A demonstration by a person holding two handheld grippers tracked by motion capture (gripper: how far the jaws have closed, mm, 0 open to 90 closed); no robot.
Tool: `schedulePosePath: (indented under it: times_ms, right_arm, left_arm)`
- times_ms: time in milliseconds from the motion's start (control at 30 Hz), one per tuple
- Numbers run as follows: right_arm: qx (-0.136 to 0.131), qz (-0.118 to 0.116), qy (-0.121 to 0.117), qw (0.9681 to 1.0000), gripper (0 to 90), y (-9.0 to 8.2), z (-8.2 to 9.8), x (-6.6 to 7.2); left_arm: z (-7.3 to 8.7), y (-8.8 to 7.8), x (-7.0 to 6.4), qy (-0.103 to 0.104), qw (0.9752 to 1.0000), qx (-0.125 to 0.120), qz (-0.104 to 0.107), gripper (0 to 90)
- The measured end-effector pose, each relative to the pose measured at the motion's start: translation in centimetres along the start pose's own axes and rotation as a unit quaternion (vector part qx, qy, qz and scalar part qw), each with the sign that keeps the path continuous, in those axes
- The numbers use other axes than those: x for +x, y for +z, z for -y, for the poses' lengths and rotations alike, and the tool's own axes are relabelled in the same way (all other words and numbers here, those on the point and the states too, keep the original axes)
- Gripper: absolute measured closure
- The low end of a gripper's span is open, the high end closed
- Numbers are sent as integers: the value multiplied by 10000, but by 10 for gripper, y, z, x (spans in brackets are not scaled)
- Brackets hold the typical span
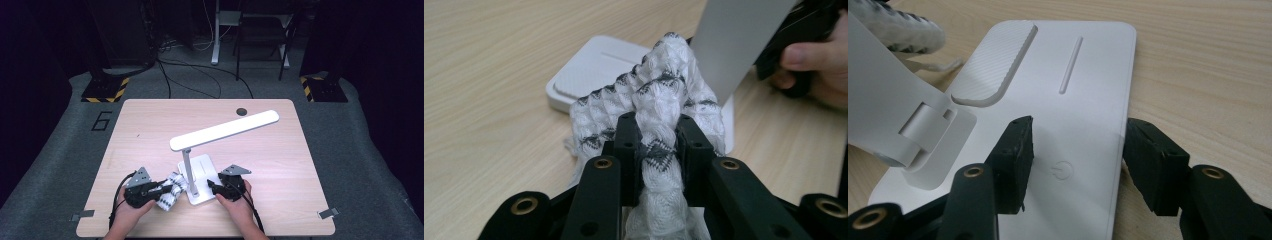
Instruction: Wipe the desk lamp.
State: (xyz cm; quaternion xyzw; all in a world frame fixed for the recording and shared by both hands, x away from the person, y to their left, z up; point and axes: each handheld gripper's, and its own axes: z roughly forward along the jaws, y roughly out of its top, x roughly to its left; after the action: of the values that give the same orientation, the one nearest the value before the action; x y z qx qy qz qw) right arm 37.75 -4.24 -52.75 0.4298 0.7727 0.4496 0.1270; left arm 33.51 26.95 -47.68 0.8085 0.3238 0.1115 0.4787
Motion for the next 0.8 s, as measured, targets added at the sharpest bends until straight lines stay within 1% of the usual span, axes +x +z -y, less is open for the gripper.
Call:
schedulePosePath:
  times_ms: [33,67,100,167,200,233,267,300,333,367,400,467,533,567,600,633,700,733,800]
  right_arm:
    - [-19,-13,-22,10000,454,0,0,-1]
    - [-11,-2,-26,10000,456,0,0,-1]
    - [-17,12,0,10000,459,0,0,0]
    - [-4,35,-96,9999,467,1,-1,0]
    - [-55,41,-128,9999,469,1,-1,0]
    - [-57,52,-135,9999,469,2,-1,0]
    - [-2,26,-104,9999,470,1,-2,0]
    - [-25,23,-100,9999,470,2,-2,-1]
    - [-4,10,-67,10000,470,2,-2,-1]
    - [19,-6,-106,9999,469,2,-2,-2]
    - [-14,-11,-53,10000,469,2,-2,-2]
    - [30,-60,-48,10000,469,2,-3,-3]
    - [29,-61,-54,10000,469,2,-3,-3]
    - [31,-64,-50,10000,469,2,-3,-3]
    - [31,-62,-49,10000,469,2,-3,-3]
    - [18,-57,-39,10000,469,2,-3,-3]
    - [22,-51,-41,10000,469,2,-3,-4]
    - [9,-50,8,10000,470,3,-3,-3]
    - [72,-86,-29,9999,470,2,-4,-4]
  left_arm:
    - [-2,-2,-1,20,10000,-31,53,751]
    - [-3,-4,-2,31,9999,-94,61,751]
    - [-5,-6,-4,50,9998,-130,108,751]
    - [-10,-10,-8,114,9995,-240,153,752]
    - [-12,-11,-9,129,9994,-256,180,751]
    - [-16,-13,-12,190,9991,-304,223,751]
    - [-18,-14,-14,184,9989,-347,268,751]
    - [-20,-15,-17,202,9984,-414,313,751]
    - [-22,-17,-19,257,9980,-455,365,751]
    - [-24,-17,-21,285,9976,-485,399,751]
    - [-25,-18,-23,326,9975,-489,405,751]
    - [-28,-20,-25,377,9968,-542,449,751]
    - [-30,-22,-26,359,9961,-644,490,751]
    - [-32,-24,-26,394,9959,-642,500,751]
    - [-33,-23,-26,338,9959,-678,492,751]
    - [-33,-22,-25,375,9963,-609,485,751]
    - [-31,-15,-22,306,9969,-552,463,751]
    - [-29,-10,-20,310,9972,-497,472,751]
    - [-24,1,-20,290,9980,-327,455,751]
